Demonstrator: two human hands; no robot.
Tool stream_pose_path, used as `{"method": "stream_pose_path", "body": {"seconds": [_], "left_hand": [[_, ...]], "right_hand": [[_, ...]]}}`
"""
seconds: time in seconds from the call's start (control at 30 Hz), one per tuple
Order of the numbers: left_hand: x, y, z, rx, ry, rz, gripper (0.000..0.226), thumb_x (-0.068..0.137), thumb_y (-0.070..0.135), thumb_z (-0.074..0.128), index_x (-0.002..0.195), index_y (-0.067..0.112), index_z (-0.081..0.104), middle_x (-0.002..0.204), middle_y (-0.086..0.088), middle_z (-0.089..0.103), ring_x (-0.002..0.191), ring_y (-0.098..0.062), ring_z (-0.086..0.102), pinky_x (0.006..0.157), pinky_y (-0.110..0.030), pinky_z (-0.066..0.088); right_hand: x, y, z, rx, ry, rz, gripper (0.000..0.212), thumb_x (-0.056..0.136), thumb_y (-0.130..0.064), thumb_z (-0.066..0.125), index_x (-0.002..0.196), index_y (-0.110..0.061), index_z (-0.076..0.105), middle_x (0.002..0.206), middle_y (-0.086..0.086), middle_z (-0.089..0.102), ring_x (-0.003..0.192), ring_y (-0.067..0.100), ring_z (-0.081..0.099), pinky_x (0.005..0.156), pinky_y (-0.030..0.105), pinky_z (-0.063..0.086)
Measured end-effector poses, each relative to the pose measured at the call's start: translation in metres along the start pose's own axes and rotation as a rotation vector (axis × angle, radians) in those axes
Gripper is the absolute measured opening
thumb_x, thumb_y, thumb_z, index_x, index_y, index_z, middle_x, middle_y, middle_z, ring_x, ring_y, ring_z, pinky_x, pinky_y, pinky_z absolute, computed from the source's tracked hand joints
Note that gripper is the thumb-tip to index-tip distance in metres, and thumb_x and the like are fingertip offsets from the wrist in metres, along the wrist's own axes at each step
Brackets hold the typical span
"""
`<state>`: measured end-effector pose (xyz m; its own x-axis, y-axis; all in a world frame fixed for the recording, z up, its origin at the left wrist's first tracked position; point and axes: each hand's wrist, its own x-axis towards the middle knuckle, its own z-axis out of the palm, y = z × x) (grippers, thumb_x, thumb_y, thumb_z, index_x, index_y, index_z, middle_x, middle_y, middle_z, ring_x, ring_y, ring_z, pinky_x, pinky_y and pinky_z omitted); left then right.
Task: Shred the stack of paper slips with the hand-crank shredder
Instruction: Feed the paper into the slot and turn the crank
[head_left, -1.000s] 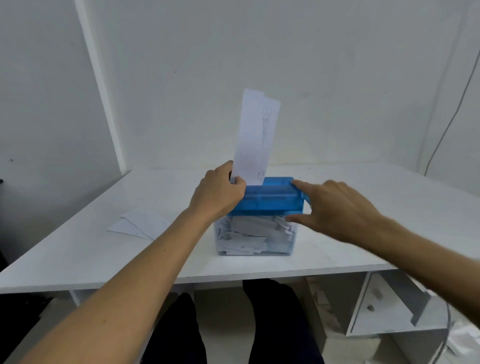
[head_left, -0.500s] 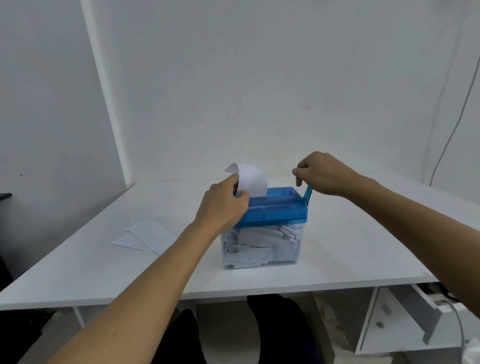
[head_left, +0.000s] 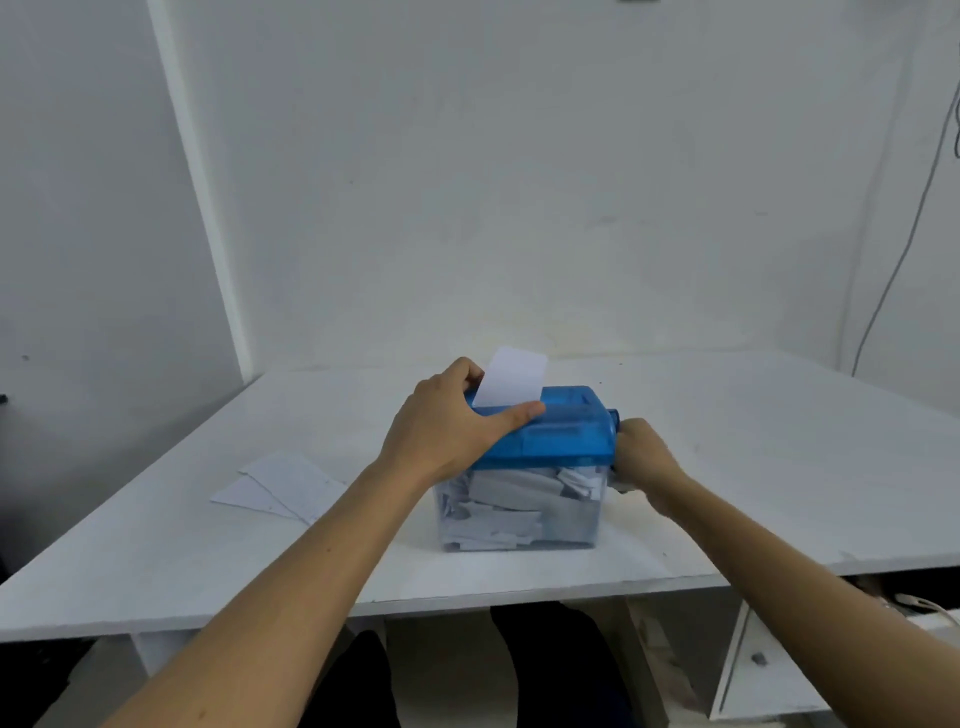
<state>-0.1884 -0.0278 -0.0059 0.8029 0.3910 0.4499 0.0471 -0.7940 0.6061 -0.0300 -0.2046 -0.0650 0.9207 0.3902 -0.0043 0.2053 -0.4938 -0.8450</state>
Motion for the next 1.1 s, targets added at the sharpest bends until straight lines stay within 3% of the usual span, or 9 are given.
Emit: {"method": "stream_pose_path", "body": {"seconds": [0.13, 0.23, 0.33, 0.47, 0.5, 0.6, 0.77, 0.93, 1.1], "left_hand": [[0.001, 0.002, 0.0, 0.011, 0.0, -0.029, 0.078, 0.053, 0.095, 0.062, 0.103, 0.035, 0.053, 0.106, 0.018, 0.063, 0.093, -0.009, 0.063, 0.079, -0.039, 0.059], [0.0, 0.005, -0.002, 0.003, -0.005, -0.043, 0.09, 0.044, 0.099, 0.06, 0.109, 0.036, 0.054, 0.111, 0.018, 0.063, 0.097, -0.01, 0.063, 0.082, -0.038, 0.059], [0.0, 0.008, -0.006, -0.008, -0.048, -0.022, 0.102, 0.04, 0.101, 0.058, 0.118, 0.036, 0.062, 0.115, 0.018, 0.067, 0.098, -0.01, 0.064, 0.084, -0.036, 0.058], [0.0, 0.011, -0.011, -0.081, -0.128, -0.011, 0.095, 0.046, 0.085, 0.072, 0.124, 0.031, 0.07, 0.109, 0.02, 0.069, 0.093, -0.002, 0.065, 0.075, -0.019, 0.054], [-0.001, 0.013, -0.011, -0.093, -0.139, -0.008, 0.094, 0.046, 0.082, 0.074, 0.125, 0.03, 0.07, 0.106, 0.022, 0.069, 0.091, 0.001, 0.064, 0.072, -0.015, 0.051], [0.002, 0.014, -0.012, -0.097, -0.15, 0.006, 0.095, 0.048, 0.077, 0.075, 0.129, 0.029, 0.068, 0.104, 0.022, 0.066, 0.086, 0.005, 0.062, 0.066, -0.01, 0.048], [0.003, 0.01, -0.012, -0.079, -0.153, 0.025, 0.098, 0.049, 0.078, 0.073, 0.134, 0.029, 0.064, 0.107, 0.022, 0.063, 0.084, 0.006, 0.059, 0.065, -0.008, 0.044], [0.005, 0.006, -0.01, -0.052, -0.167, 0.047, 0.1, 0.052, 0.08, 0.069, 0.138, 0.03, 0.06, 0.124, 0.016, 0.065, 0.096, -0.005, 0.06, 0.073, -0.013, 0.048], [0.015, 0.021, -0.016, 0.326, -0.235, 0.043, 0.09, 0.056, 0.097, 0.055, 0.121, 0.035, 0.057, 0.112, 0.015, 0.064, 0.094, -0.01, 0.061, 0.084, -0.036, 0.056]], "right_hand": [[-0.058, 0.0, -0.005, 0.049, 0.18, -0.193, 0.044, 0.106, -0.029, 0.044, 0.079, -0.001, 0.066, 0.073, 0.013, 0.069, 0.057, 0.018, 0.062, 0.047, 0.019, 0.047], [-0.098, 0.001, -0.017, -0.007, 0.168, -0.317, 0.043, 0.105, -0.035, 0.041, 0.08, -0.008, 0.063, 0.074, 0.008, 0.066, 0.064, 0.022, 0.061, 0.051, 0.021, 0.047], [-0.118, -0.01, -0.034, -0.254, 0.19, -0.472, 0.032, 0.101, -0.041, 0.049, 0.078, -0.019, 0.052, 0.066, -0.003, 0.058, 0.057, 0.012, 0.05, 0.051, 0.018, 0.04], [-0.105, -0.035, -0.042, -0.46, 0.409, -0.647, 0.048, 0.101, -0.045, 0.041, 0.063, -0.017, 0.045, 0.047, -0.003, 0.047, 0.043, 0.018, 0.042, 0.044, 0.036, 0.041], [-0.097, -0.041, -0.044, -0.474, 0.455, -0.662, 0.053, 0.102, -0.043, 0.041, 0.057, -0.015, 0.043, 0.043, -0.003, 0.042, 0.04, 0.018, 0.039, 0.043, 0.033, 0.037], [-0.067, -0.076, -0.056, -0.42, 0.516, -0.535, 0.061, 0.103, -0.04, 0.042, 0.049, -0.011, 0.04, 0.045, 0.002, 0.045, 0.043, 0.021, 0.041, 0.047, 0.029, 0.03], [0.011, -0.099, -0.049, -0.265, 0.31, -0.336, 0.048, 0.103, -0.038, 0.045, 0.074, -0.004, 0.059, 0.074, 0.009, 0.064, 0.063, 0.024, 0.056, 0.056, 0.03, 0.042], [0.032, -0.065, -0.016, 0.025, 0.114, -0.07, 0.048, 0.1, -0.05, 0.053, 0.074, -0.009, 0.054, 0.07, 0.008, 0.059, 0.06, 0.019, 0.05, 0.054, 0.028, 0.043], [0.015, -0.025, -0.003, 0.124, 0.027, 0.018, 0.034, 0.097, -0.004, 0.044, 0.063, -0.009, 0.044, 0.055, 0.007, 0.043, 0.046, 0.015, 0.033, 0.047, 0.024, 0.028]]}}
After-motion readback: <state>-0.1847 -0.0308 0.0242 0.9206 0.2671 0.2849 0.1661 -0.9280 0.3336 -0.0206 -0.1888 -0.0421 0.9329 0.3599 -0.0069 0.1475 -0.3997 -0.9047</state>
